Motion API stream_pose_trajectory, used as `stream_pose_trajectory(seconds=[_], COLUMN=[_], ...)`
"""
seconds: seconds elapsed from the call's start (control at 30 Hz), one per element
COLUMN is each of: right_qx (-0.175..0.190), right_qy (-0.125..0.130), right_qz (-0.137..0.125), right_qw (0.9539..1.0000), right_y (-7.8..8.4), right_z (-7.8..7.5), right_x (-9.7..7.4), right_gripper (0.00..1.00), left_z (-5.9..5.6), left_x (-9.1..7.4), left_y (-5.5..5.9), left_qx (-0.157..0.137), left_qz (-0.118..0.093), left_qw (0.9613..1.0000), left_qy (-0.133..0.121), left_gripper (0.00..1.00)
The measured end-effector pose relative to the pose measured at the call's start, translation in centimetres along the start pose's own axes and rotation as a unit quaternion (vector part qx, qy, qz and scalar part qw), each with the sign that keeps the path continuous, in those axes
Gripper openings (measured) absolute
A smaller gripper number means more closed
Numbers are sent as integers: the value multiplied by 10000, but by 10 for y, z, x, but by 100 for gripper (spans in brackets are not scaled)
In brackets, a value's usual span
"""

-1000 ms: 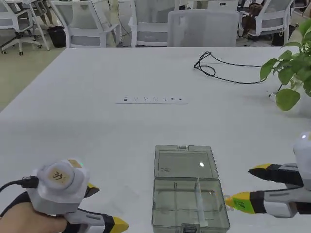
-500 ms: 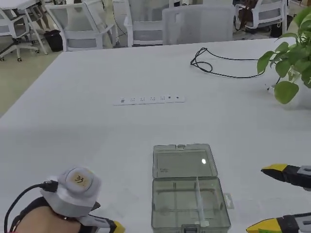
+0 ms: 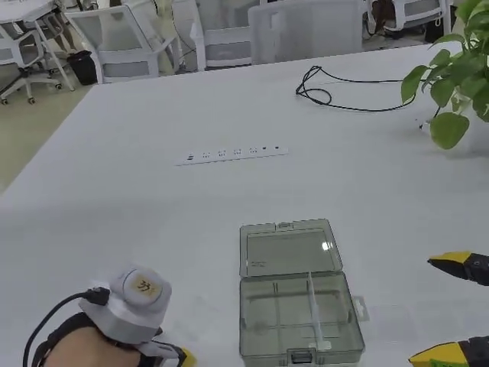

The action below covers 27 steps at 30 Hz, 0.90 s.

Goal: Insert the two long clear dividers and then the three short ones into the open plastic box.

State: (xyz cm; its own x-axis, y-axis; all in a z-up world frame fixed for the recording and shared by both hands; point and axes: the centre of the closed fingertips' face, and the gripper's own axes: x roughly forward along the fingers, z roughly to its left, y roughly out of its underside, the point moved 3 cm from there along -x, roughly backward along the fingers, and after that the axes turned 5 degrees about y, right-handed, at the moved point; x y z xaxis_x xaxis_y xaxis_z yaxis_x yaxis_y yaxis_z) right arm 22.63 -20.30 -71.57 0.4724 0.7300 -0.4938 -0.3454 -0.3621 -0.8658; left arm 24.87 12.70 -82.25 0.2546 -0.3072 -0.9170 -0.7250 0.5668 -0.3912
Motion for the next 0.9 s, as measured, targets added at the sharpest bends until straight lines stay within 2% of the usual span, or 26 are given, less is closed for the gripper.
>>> stream_pose_trajectory(seconds=[0.03,0.17,0.3,0.53,0.77,0.9], right_qx=[2,74,91,127,139,144], right_qy=[13,80,106,145,120,139], right_qz=[-48,-144,-148,-122,-82,-70], right_qw=[10000,9998,9998,9997,9998,9998], right_y=[0,0,2,3,0,-3], right_z=[-1,-2,-2,0,6,8], right_x=[-1,-6,-8,-9,-8,-8], right_gripper=[89,89,88,89,89,89], left_z=[0,1,4,3,1,-3], left_x=[0,0,1,1,-2,-3], left_y=[0,-1,-2,-1,0,2], left_qx=[-80,-105,-123,-183,-358,-648], left_qz=[0,10,5,-22,-241,-483], left_qw=[10000,9999,9999,9998,9990,9965], left_qy=[2,-15,-18,-27,68,205], left_gripper=[42,39,32,32,31,31])
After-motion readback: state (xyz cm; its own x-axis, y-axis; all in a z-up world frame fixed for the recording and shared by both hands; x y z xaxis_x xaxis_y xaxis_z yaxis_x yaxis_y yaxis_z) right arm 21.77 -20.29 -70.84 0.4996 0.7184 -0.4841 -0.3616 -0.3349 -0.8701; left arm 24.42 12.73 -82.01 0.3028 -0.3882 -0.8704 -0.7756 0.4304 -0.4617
